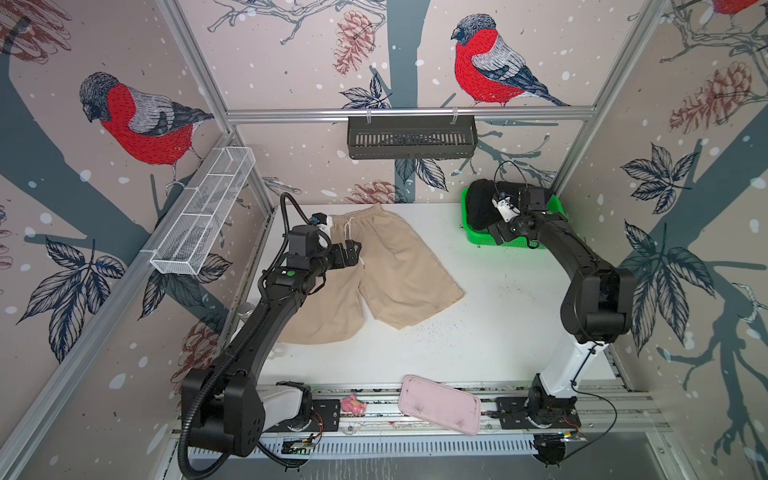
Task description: Fold and stack the shorts
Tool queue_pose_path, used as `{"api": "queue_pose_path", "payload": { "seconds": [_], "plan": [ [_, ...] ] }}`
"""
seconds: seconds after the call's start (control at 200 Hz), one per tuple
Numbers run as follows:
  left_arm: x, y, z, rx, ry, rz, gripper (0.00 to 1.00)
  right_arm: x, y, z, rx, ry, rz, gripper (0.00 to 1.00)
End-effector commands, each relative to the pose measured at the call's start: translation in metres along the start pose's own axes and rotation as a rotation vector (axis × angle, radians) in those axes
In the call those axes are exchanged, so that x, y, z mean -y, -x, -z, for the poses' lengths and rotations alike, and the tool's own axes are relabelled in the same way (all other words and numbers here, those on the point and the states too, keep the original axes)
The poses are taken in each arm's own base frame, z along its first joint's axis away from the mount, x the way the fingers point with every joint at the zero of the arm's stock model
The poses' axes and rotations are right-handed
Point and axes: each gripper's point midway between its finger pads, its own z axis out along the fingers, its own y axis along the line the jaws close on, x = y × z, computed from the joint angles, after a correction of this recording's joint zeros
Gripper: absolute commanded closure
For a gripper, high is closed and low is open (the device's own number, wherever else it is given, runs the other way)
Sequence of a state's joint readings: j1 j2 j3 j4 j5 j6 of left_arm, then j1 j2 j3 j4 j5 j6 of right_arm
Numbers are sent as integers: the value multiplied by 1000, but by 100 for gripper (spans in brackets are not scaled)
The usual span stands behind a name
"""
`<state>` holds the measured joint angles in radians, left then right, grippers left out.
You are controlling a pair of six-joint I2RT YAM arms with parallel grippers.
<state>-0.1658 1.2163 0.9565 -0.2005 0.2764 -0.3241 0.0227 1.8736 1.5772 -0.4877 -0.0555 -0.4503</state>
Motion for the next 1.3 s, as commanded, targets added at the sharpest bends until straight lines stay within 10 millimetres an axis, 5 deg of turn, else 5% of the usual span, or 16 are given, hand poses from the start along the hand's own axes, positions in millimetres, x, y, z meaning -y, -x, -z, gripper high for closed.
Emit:
{"api": "queue_pose_path", "payload": {
  "seconds": [0.0, 0.7, 1.015, 1.296],
  "plan": [
    [5, -2, 3, 1, -31, -13, 1, -1, -6, -5, -24, 30, 35, 1],
    [-1, -21, -1, -63, -17, 4, 1, 9, -38, -64, -172, 130, -31, 2],
    [-3, -27, -1, -76, -13, 6, 1, -22, -39, -48, -148, 242, -150, 20],
    [1, -30, 3, -67, -39, 26, 1, -70, -45, -48, -132, 272, -208, 33]
  ]
}}
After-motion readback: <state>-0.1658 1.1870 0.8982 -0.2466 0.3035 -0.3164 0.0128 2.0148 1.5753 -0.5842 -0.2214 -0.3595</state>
